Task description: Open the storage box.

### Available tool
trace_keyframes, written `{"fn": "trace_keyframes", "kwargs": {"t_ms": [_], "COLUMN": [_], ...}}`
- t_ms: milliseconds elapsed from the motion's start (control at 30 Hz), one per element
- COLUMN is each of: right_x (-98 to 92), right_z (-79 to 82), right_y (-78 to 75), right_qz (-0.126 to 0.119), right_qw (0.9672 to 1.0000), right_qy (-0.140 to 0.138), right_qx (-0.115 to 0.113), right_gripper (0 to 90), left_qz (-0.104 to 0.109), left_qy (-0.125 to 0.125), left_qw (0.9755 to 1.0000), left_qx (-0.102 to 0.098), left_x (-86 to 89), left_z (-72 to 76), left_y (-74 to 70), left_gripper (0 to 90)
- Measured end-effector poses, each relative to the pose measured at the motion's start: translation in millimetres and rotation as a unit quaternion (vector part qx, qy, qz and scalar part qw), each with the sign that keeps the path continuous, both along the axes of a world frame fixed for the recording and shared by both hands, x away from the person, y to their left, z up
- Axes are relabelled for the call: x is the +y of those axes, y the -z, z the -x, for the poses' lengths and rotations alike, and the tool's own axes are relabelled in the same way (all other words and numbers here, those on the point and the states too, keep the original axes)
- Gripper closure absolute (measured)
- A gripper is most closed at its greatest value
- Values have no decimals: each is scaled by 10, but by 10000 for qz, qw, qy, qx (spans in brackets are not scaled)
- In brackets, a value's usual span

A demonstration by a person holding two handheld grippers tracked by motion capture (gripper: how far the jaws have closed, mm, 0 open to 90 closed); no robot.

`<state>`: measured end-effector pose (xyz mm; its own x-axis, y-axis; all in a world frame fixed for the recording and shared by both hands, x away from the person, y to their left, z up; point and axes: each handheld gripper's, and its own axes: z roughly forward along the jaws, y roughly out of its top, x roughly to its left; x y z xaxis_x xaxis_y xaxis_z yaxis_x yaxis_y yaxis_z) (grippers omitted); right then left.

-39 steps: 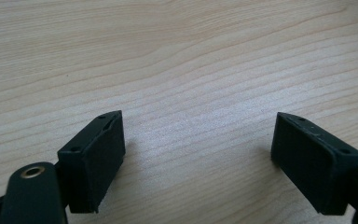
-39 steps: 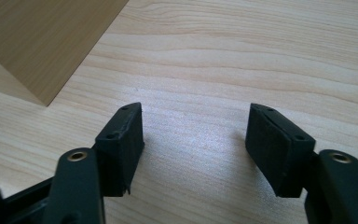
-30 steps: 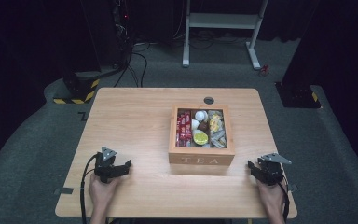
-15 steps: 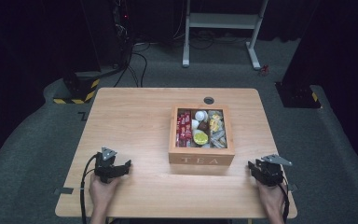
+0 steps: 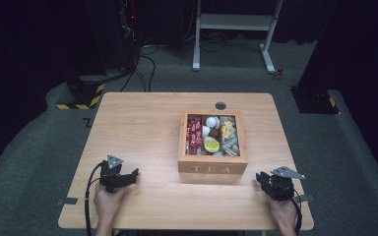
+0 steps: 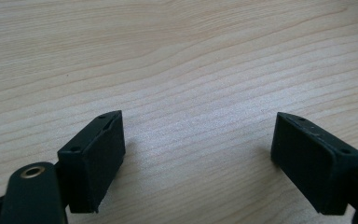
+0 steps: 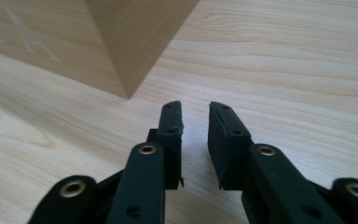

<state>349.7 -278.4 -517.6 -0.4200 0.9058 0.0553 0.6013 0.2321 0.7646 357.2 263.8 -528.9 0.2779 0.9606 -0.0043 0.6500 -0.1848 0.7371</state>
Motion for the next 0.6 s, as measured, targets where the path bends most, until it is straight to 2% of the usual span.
{"fn": "trace_keyframes", "kwargs": {"t_ms": [133,300,600], "right_x": [69,195,400], "right_z": [16,57,58], "right_y": [-10,-26,-15], "right_qz": [-85,-112,-101], "right_qw": [9998,9985,9956], "right_qy": [-187,-537,-929], "right_qx": [35,-35,12], "right_gripper": [806,869,898], "left_qz": [-1,1,-1], "left_qy": [-1,-1,-1], "left_qw": [10000,10000,10000], "left_qx": [-1,-1,0], "left_x": [0,0,0], "left_z": [0,0,0], "left_y": [0,0,0], "left_gripper": [177,177,177]}}
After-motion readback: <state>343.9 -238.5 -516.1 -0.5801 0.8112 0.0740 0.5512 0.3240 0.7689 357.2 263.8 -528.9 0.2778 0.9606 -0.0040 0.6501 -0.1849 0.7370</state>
